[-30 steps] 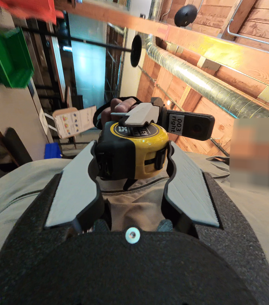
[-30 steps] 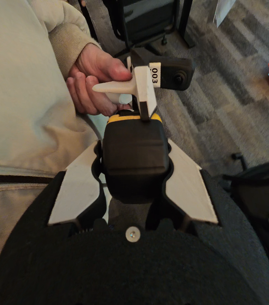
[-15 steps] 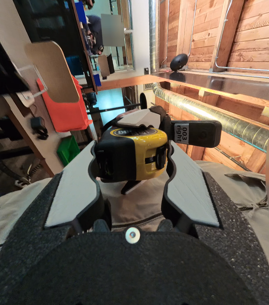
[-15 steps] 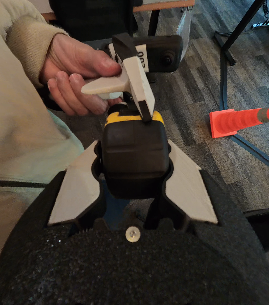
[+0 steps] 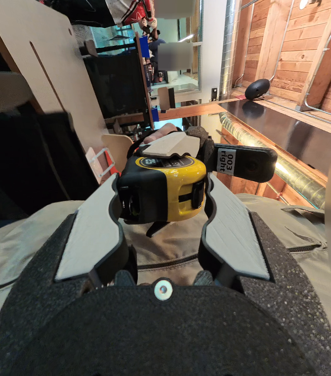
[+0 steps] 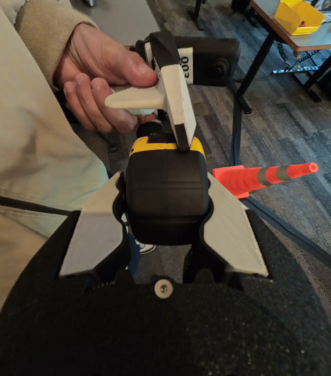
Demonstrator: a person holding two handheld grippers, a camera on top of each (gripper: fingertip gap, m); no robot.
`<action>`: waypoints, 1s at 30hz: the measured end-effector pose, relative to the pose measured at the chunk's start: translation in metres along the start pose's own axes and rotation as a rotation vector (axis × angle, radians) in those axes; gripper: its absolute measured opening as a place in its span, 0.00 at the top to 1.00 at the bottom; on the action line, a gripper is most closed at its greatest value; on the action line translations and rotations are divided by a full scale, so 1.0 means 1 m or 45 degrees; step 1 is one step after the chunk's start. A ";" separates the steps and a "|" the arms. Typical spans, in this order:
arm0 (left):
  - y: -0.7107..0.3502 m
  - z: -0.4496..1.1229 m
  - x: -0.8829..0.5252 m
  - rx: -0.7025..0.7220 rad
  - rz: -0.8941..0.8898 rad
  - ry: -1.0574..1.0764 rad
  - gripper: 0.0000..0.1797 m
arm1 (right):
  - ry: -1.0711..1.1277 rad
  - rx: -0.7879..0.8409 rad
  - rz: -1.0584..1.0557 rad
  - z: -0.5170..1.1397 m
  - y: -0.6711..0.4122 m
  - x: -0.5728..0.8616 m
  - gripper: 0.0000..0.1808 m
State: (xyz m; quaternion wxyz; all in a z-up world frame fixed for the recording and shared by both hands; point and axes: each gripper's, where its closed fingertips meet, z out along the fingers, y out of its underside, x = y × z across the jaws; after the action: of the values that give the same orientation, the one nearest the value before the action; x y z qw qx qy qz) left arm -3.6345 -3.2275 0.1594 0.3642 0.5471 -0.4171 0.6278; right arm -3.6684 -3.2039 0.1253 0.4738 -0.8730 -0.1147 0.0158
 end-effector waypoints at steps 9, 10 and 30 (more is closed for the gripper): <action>-0.275 0.077 -0.034 -0.273 0.125 0.003 0.54 | 0.270 0.003 0.020 -0.007 0.030 0.295 0.59; -0.305 0.089 -0.041 -0.323 0.138 0.008 0.54 | 0.311 -0.023 0.028 -0.009 0.039 0.330 0.59; -0.778 0.529 -0.134 -0.980 0.148 0.191 0.54 | 0.961 -0.172 0.468 -0.269 0.281 0.900 0.58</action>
State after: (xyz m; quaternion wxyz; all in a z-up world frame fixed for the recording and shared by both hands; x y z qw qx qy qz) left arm -2.7034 -3.4143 0.1524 0.5360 0.2988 -0.6244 0.4832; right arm -2.7041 -3.3795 0.1130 0.4137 -0.8524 0.2238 -0.2283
